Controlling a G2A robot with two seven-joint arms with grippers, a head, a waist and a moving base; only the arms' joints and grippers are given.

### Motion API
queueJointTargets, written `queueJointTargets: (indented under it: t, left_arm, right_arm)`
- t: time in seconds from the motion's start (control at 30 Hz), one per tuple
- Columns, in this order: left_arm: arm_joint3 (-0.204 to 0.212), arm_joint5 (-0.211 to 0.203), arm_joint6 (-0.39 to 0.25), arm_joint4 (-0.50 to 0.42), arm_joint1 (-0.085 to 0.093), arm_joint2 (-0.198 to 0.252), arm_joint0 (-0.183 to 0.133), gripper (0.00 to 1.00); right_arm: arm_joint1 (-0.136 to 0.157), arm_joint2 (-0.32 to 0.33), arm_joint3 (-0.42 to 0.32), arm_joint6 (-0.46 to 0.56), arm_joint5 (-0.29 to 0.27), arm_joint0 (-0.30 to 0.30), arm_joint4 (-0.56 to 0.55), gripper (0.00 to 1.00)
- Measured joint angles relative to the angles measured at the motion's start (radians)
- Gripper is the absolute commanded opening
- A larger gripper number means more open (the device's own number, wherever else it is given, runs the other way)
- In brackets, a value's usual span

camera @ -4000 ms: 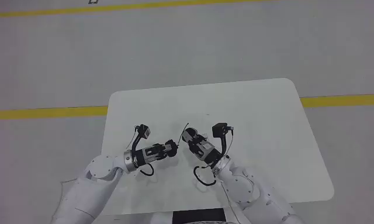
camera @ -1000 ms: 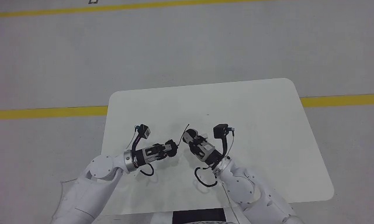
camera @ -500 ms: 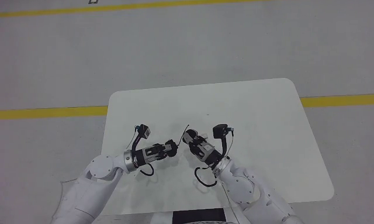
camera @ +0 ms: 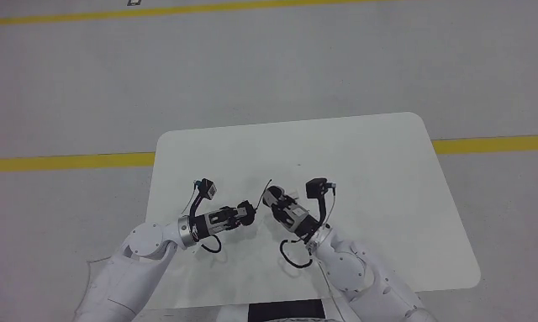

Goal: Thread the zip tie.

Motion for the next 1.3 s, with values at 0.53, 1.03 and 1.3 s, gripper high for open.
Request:
queueJointTargets:
  t: [0.53,1.03,1.3]
  left_arm:
    - [0.0,0.0,0.0,0.0,0.0,0.0,0.0,0.0]
    - [0.0,0.0,0.0,0.0,0.0,0.0,0.0,0.0]
    - [0.0,0.0,0.0,0.0,0.0,0.0,0.0,0.0]
  right_arm:
    - [-0.002,0.001,0.001,-0.002,-0.001,0.002,0.0,0.0]
    - [0.0,0.011,-0.01,0.003,-0.009,-0.006,0.001,0.0]
    - [0.0,0.012,-0.011,0.007,-0.013,-0.006,0.007,0.0]
